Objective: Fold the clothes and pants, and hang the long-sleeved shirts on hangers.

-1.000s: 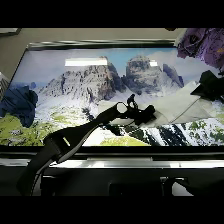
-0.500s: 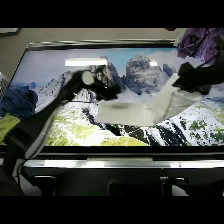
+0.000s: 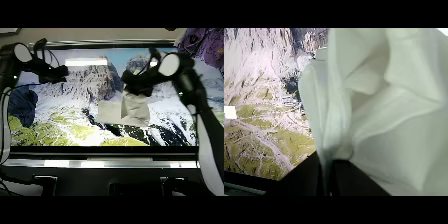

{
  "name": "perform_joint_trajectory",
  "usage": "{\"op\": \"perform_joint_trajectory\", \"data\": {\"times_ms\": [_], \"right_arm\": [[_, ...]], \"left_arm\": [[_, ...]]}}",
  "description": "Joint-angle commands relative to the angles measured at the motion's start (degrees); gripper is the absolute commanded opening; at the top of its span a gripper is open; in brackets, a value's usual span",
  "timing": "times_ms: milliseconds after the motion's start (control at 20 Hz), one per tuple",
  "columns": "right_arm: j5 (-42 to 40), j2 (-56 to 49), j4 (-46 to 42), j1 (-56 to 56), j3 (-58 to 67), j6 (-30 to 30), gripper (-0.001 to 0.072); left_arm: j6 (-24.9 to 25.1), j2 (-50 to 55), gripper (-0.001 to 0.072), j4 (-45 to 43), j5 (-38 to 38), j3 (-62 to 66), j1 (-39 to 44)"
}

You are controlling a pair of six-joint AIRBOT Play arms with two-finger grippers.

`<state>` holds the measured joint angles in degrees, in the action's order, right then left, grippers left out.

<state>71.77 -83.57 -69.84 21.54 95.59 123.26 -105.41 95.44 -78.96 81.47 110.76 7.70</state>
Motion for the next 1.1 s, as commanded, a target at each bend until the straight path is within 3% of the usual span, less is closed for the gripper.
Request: {"op": "perform_joint_trajectory", "data": {"times_ms": [0,550,600,650,750,900,1050], "right_arm": [[-5.6,-5.5,-0.3,5.6,0.0,4.5,0.0026],[-11.4,-14.3,3.3,7.2,0.0,4.7,0.0030],[-12.5,-14.6,3.6,7.2,0.0,4.4,0.0085],[-14.0,-14.7,4.4,7.2,0.0,3.7,0.0196],[-17.0,-14.2,8.0,7.2,0.1,0.1,0.0237],[-16.7,-11.7,9.2,7.0,0.7,-4.4,0.0597],[-11.7,-7.1,8.5,3.7,1.5,-8.5,0.0601]], "left_arm": [[0.5,-1.0,0.0015,-0.8,2.4,0.0,-4.1],[0.5,-0.7,0.0016,-0.8,2.5,0.0,-4.4],[0.5,-0.6,0.0016,-0.8,2.5,0.0,-4.4],[0.5,-0.6,0.0015,-0.8,2.5,0.0,-4.4],[0.5,-0.6,0.0016,-0.8,2.5,0.0,-4.4],[0.5,-0.6,0.0015,-0.8,2.4,0.0,-4.4],[0.5,-0.6,0.0016,-0.9,2.1,0.0,-4.4]]}}
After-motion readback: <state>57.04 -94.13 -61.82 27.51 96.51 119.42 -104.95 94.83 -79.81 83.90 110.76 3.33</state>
